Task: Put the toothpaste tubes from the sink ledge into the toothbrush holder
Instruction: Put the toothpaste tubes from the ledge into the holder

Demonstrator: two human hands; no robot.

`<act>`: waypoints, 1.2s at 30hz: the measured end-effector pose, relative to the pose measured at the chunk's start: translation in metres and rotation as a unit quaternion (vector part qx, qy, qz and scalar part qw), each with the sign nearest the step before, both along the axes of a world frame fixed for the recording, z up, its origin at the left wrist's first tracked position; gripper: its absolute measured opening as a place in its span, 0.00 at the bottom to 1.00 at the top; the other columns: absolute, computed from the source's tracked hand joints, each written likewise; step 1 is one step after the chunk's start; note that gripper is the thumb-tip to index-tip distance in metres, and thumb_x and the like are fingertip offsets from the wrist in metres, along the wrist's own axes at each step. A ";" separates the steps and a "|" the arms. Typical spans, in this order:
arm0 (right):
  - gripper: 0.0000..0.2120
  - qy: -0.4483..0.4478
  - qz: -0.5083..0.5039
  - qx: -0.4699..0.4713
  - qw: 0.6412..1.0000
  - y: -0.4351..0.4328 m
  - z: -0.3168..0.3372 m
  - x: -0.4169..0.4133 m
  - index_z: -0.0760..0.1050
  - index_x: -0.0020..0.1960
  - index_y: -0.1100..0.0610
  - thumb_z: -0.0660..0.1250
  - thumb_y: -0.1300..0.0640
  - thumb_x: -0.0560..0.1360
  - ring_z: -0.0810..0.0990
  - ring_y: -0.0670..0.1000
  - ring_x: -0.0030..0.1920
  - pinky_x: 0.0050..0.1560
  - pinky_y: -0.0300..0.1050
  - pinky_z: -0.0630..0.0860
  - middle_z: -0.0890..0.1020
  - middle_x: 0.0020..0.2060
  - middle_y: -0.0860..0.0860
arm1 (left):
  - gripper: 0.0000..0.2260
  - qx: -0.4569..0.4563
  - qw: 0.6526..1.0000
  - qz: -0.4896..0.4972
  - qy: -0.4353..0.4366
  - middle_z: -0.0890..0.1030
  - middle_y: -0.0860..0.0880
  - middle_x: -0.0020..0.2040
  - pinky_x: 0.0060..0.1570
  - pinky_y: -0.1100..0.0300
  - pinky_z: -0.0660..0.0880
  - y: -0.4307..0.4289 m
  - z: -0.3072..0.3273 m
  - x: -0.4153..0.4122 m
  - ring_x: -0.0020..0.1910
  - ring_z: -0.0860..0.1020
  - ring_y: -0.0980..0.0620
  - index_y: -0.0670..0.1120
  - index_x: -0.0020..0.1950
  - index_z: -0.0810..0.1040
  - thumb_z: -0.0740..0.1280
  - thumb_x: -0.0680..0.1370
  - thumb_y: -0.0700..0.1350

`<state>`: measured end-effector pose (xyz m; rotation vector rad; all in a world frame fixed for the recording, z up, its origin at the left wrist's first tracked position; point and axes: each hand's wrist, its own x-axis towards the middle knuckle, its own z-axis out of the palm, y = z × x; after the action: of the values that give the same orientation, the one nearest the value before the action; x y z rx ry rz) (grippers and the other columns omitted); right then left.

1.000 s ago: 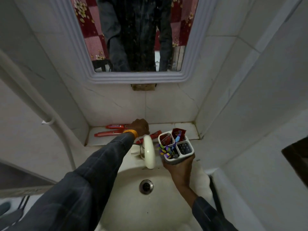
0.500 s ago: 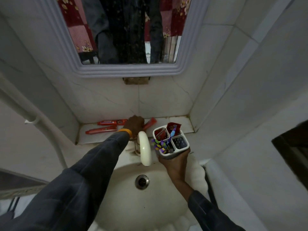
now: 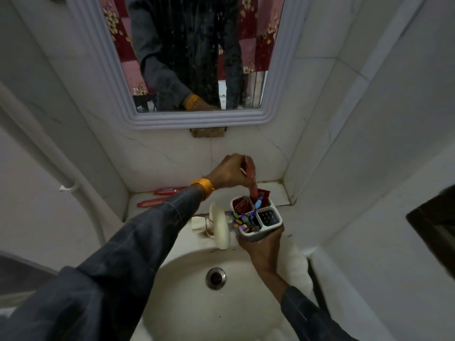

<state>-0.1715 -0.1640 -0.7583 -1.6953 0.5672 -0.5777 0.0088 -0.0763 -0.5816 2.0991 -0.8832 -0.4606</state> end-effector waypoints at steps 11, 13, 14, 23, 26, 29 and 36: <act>0.57 0.008 0.001 0.005 1.000 0.000 0.002 -0.004 0.62 0.78 0.54 0.91 0.60 0.58 0.80 0.43 0.71 0.70 0.46 0.81 0.77 0.73 0.52 | 0.13 -0.014 0.999 -0.019 -0.031 0.83 0.47 0.50 0.42 0.70 0.80 -0.007 -0.018 -0.001 0.45 0.83 0.54 0.42 0.51 0.80 0.77 0.69 0.36; 0.57 0.012 -0.007 0.012 1.000 -0.001 0.000 -0.005 0.62 0.77 0.53 0.92 0.60 0.57 0.81 0.48 0.71 0.69 0.48 0.81 0.78 0.73 0.52 | 0.10 -0.009 0.999 0.006 -0.039 0.84 0.47 0.48 0.42 0.72 0.78 0.001 -0.022 0.003 0.44 0.82 0.55 0.42 0.50 0.81 0.76 0.71 0.37; 0.57 0.010 -0.012 0.014 1.000 -0.005 -0.003 -0.005 0.63 0.77 0.54 0.92 0.61 0.57 0.81 0.49 0.71 0.69 0.50 0.81 0.79 0.72 0.52 | 0.08 -0.004 0.999 0.029 -0.044 0.84 0.46 0.48 0.43 0.71 0.77 0.007 -0.024 0.006 0.43 0.81 0.54 0.42 0.50 0.82 0.76 0.72 0.37; 0.53 -0.039 -0.010 0.028 0.999 0.004 -0.004 -0.002 0.63 0.75 0.59 0.87 0.75 0.58 0.78 0.24 0.61 0.62 0.24 0.76 0.77 0.70 0.56 | 0.12 0.274 0.937 0.215 -0.031 0.81 0.42 0.62 0.62 0.50 0.75 0.146 -0.105 0.038 0.60 0.79 0.40 0.46 0.61 0.80 0.67 0.78 0.46; 0.54 -0.024 -0.010 0.003 1.000 0.009 -0.001 -0.001 0.63 0.73 0.44 0.87 0.74 0.59 0.79 0.30 0.66 0.66 0.32 0.78 0.77 0.69 0.42 | 0.18 0.285 0.931 0.223 -0.041 0.77 0.42 0.68 0.66 0.52 0.72 0.171 -0.119 0.037 0.66 0.76 0.40 0.46 0.67 0.76 0.67 0.79 0.50; 0.55 -0.021 0.002 0.006 1.000 0.010 -0.007 0.000 0.62 0.76 0.50 0.87 0.73 0.59 0.81 0.39 0.68 0.68 0.44 0.80 0.79 0.68 0.32 | 0.17 0.296 0.928 0.214 -0.074 0.79 0.41 0.65 0.62 0.53 0.73 0.174 -0.127 0.039 0.63 0.77 0.40 0.47 0.65 0.78 0.66 0.79 0.53; 0.55 -0.018 -0.003 0.018 1.000 0.013 -0.002 -0.002 0.61 0.78 0.58 0.88 0.72 0.59 0.80 0.34 0.67 0.68 0.40 0.80 0.77 0.68 0.41 | 0.13 0.321 0.925 0.167 -0.112 0.81 0.39 0.58 0.58 0.49 0.76 0.156 -0.091 0.045 0.57 0.79 0.38 0.42 0.59 0.80 0.67 0.77 0.48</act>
<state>-0.1730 -0.1513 -0.7603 -1.6471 0.5541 -0.5982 0.0541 0.0798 -0.6727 2.8886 -0.5055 -0.3571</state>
